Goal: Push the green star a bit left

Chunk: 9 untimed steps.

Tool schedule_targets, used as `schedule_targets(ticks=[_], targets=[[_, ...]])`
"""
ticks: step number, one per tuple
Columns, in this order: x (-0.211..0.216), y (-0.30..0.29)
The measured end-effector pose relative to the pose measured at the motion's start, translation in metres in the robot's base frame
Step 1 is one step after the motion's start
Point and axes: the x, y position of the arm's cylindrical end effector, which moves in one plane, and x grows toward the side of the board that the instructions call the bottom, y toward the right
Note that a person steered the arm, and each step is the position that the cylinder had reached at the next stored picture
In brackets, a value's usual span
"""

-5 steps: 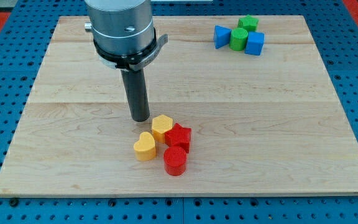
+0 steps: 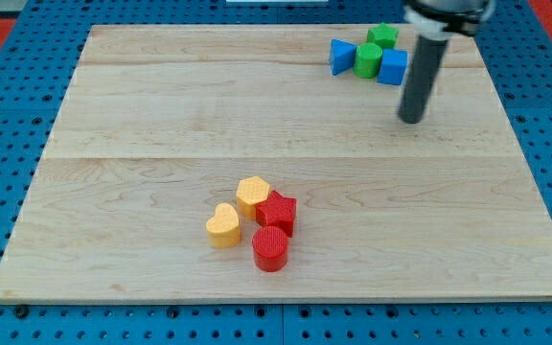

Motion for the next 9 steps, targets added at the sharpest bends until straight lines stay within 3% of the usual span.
schedule_targets(ticks=[4,5,7,9], targets=[[-0.004,0.008],[-0.022,0.025],[-0.111,0.083],[-0.181,0.014]])
